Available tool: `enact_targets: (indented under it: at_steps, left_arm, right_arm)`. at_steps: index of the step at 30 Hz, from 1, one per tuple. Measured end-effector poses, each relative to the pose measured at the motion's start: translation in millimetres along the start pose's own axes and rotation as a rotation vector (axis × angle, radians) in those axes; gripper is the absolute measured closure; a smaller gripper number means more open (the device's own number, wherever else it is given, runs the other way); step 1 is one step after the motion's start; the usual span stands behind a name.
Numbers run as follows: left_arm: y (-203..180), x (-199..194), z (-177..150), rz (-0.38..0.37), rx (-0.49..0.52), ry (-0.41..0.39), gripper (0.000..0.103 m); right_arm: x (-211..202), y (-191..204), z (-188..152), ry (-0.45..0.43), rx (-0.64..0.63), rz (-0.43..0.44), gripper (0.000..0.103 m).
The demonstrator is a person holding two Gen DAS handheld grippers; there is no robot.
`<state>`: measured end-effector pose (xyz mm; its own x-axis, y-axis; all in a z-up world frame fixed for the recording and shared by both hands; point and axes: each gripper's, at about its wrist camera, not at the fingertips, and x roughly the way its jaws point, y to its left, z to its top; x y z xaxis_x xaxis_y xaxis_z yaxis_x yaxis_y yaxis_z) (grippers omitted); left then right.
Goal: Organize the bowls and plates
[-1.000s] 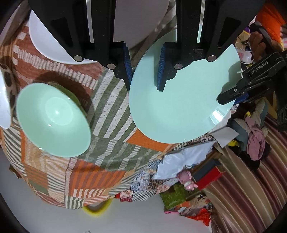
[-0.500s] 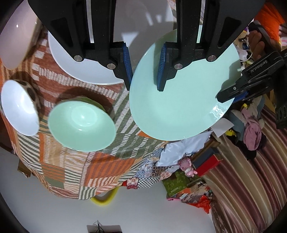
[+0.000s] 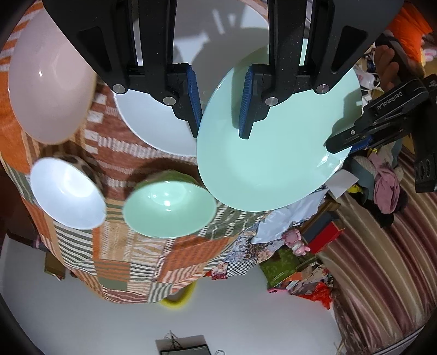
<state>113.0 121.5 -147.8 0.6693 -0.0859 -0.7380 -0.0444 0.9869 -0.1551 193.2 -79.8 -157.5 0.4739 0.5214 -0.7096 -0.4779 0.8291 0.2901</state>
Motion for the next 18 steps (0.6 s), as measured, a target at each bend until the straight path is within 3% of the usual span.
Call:
enact_targets:
  at_steps: [18]
  left_arm:
    - [-34,38,-23,-0.080,0.034,0.099,0.077]
  right_arm:
    - [-8,-35,-39,0.037,0.107,-0.063,0.079]
